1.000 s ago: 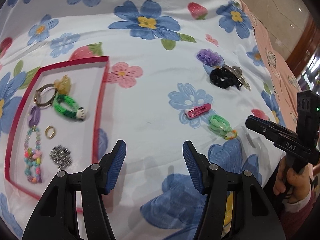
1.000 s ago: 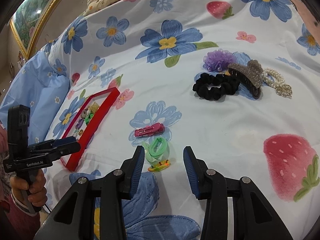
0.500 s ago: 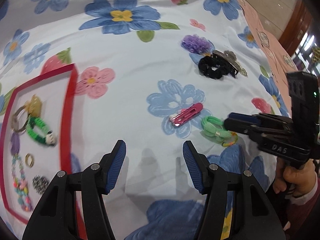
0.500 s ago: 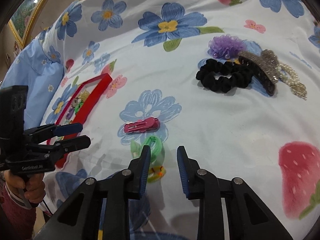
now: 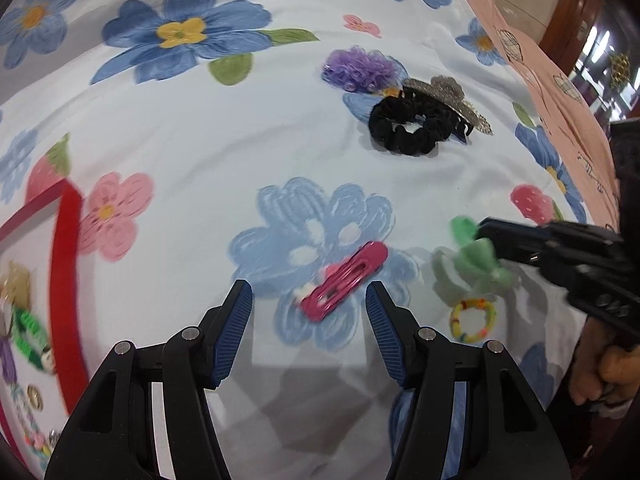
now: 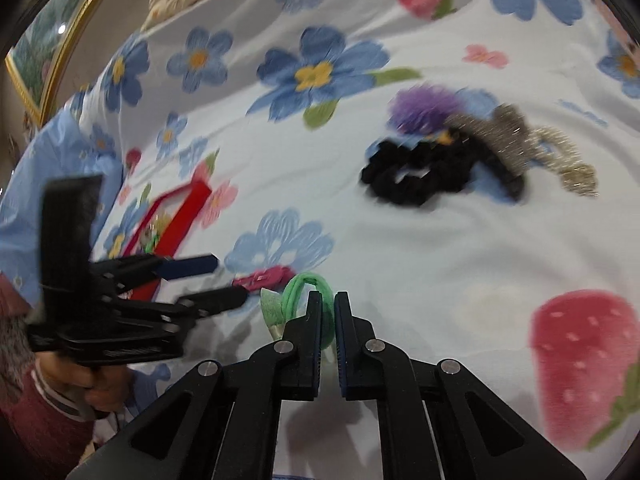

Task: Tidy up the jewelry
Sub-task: 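Grasp the pink hair clip with the left tool while the right tool grasps the green hair tie, then carry the pink clip with the left tool while the right tool carries the green tie into the tray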

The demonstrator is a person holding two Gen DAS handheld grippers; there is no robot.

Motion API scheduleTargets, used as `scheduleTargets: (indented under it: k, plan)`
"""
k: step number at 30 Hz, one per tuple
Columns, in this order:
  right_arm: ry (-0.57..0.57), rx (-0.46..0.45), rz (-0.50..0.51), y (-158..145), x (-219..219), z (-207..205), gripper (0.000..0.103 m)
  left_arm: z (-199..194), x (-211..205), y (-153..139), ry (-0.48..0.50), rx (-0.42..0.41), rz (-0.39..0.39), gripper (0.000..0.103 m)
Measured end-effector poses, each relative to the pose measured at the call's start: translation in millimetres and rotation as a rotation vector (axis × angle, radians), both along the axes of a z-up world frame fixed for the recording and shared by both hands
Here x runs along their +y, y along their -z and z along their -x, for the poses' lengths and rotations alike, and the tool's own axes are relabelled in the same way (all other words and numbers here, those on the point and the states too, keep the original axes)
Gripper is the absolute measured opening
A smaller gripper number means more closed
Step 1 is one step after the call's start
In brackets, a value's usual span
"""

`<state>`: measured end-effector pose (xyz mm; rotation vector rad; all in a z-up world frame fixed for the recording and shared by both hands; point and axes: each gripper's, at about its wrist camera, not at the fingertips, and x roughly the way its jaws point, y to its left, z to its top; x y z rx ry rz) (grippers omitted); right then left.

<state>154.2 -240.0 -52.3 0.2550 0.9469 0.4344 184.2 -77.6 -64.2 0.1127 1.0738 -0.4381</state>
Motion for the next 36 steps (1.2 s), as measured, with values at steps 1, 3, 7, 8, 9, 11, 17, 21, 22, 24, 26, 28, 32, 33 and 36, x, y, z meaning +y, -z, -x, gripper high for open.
scheduleTargets:
  k: [1, 3, 7, 8, 9, 11, 17, 21, 22, 24, 26, 28, 32, 33, 36]
  plan:
    - [0.008, -0.001, -0.002, -1, -3, 0, 0.006, -2, -4, 4, 0.006, 0.005, -0.010, 0.058]
    - [0.017, -0.007, -0.007, -3, -5, 1, 0.006, -4, -9, 8, 0.010, -0.001, -0.026, 0.058]
    - [0.019, -0.002, -0.021, -2, -5, 1, 0.006, -3, -10, 6, 0.022, -0.006, -0.001, 0.019]
    - [0.020, -0.001, -0.027, -2, -5, 2, 0.006, -3, -8, 6, 0.017, -0.006, 0.005, 0.019]
    - [0.019, -0.001, -0.027, -2, -4, 2, 0.006, -2, -7, 5, 0.015, -0.007, 0.007, 0.019]
    - [0.015, -0.004, -0.028, -3, -1, 3, 0.006, 2, -3, 2, 0.004, -0.012, 0.017, 0.019]
    - [-0.019, -0.020, -0.040, -10, 13, 10, 0.006, 23, 27, -14, -0.073, -0.027, 0.086, 0.019]
    - [-0.057, -0.031, -0.052, -15, 30, 13, 0.006, 41, 54, -25, -0.143, -0.047, 0.124, 0.019]
    - [-0.066, -0.034, -0.055, -16, 34, 14, 0.006, 46, 60, -28, -0.159, -0.053, 0.130, 0.019]
    - [-0.092, -0.040, -0.056, -19, 46, 16, 0.006, 56, 74, -34, -0.188, -0.064, 0.144, 0.019]
    - [-0.115, -0.044, -0.063, -21, 57, 18, 0.006, 64, 85, -38, -0.210, -0.073, 0.153, 0.019]
    - [-0.138, -0.046, -0.061, -22, 68, 21, 0.006, 73, 96, -42, -0.236, -0.085, 0.158, 0.019]
    - [-0.185, -0.054, -0.062, -27, 91, 26, 0.006, 89, 118, -50, -0.281, -0.105, 0.172, 0.019]
    - [-0.194, -0.056, -0.062, -28, 95, 27, 0.006, 93, 123, -51, -0.291, -0.110, 0.173, 0.019]
    - [-0.229, -0.060, -0.061, -30, 111, 30, 0.006, 102, 136, -54, -0.320, -0.119, 0.171, 0.019]
